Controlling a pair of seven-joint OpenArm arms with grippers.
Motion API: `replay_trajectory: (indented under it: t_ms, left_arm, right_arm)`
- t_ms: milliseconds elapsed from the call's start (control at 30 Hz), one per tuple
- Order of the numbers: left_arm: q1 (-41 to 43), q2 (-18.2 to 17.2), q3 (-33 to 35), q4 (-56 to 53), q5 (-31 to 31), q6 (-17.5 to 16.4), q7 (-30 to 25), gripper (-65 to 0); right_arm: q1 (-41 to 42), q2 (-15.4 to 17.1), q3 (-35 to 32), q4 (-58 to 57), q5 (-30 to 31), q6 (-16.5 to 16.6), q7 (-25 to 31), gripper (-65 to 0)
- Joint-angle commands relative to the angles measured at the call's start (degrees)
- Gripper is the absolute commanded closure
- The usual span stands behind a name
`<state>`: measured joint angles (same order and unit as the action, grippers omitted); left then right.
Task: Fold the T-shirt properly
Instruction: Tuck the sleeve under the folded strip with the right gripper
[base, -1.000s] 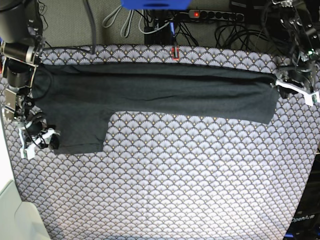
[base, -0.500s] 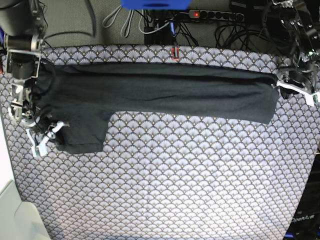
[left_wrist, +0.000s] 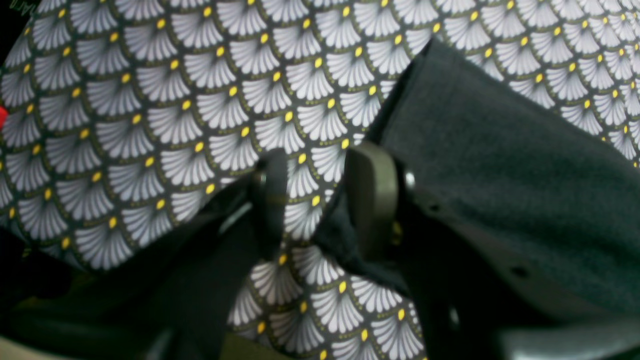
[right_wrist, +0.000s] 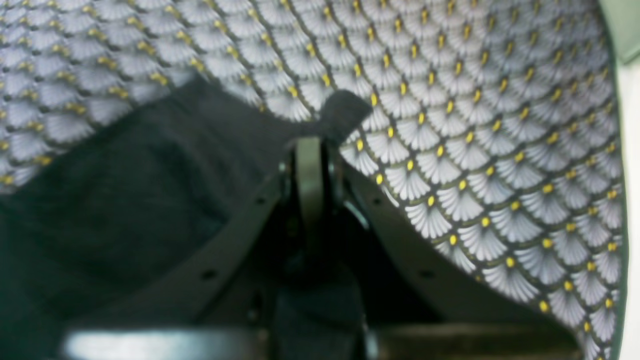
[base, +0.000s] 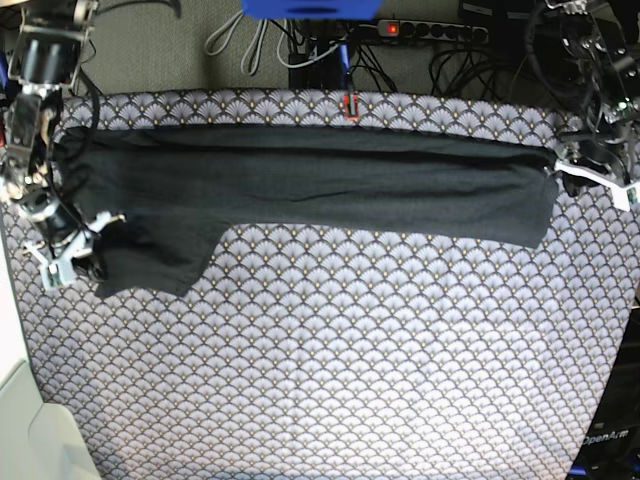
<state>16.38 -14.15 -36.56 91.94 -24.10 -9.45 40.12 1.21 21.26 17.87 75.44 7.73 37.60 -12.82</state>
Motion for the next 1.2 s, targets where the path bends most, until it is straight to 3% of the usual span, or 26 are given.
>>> replay_trajectory:
  t_ms: [0, 167, 433, 700, 933, 1167]
  left_arm:
    - [-0.2, -0.9, -0.3, 1.1, -0.4, -0.3, -1.1, -22.6]
    - [-0.2, -0.9, -0.3, 1.1, -0.4, -0.3, -1.1, -22.6]
    - [-0.2, -0.9, -0.1, 1.1, -0.4, -0.3, -1.2, -22.6]
    - [-0.2, -1.2, -0.1, 1.1, -0.4, -0.3, -1.2, -22.6]
    - [-0.2, -1.3, 0.0, 1.1, -0.4, -0.3, -1.2, -22.6]
    - [-0.4, -1.3, 0.0, 1.1, -0.4, -0.3, -1.2, -22.6]
  right_arm:
    - [-0.8, 0.7, 1.5, 3.5, 0.5, 0.1, 0.2, 0.0]
    - [-8.0, -2.5, 5.9, 15.7, 0.6, 2.4, -2.7, 0.0]
    - [-16.6, -8.7, 12.4, 29.4, 0.6, 2.4, -5.1, 0.0]
    - [-22.4, -9.1, 14.0, 33.0, 0.6, 2.4, -4.8, 0.0]
    - [-23.6, -12.0, 18.3, 34.8, 0.6, 2.4, -5.0, 0.0]
    - [-27.4, -14.0, 18.0, 34.6, 0.7, 2.4, -5.0, 0.0]
